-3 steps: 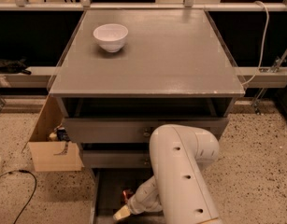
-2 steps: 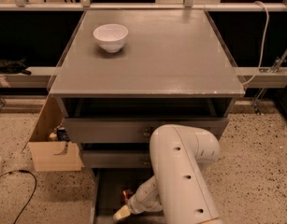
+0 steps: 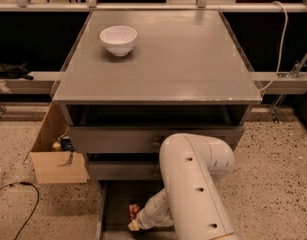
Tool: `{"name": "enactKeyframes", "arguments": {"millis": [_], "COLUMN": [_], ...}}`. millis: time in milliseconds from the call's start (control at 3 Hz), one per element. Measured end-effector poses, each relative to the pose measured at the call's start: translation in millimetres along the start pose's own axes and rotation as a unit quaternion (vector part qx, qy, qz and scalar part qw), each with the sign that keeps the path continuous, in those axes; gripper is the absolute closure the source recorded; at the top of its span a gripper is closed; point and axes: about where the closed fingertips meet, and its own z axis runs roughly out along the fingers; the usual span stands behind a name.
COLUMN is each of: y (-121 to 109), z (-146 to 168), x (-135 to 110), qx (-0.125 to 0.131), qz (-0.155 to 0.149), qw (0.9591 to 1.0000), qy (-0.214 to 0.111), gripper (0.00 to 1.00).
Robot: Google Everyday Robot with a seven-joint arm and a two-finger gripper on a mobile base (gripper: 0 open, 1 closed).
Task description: Pick coke can from bottom drawer and place on counter
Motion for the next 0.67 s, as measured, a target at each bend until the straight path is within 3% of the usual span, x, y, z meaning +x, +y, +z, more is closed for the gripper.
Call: {"name": "enactKeyframes", "arguments": {"millis": [333, 667], "y": [0.0, 0.0], "z": [0.0, 0.0], "x": [0.0, 0.0], "qx": [0.0, 0.0], "qz": [0.0, 0.0], "qw": [1.0, 1.0], "qy": [0.0, 0.0], "gripper": [0.68, 0.91]}}
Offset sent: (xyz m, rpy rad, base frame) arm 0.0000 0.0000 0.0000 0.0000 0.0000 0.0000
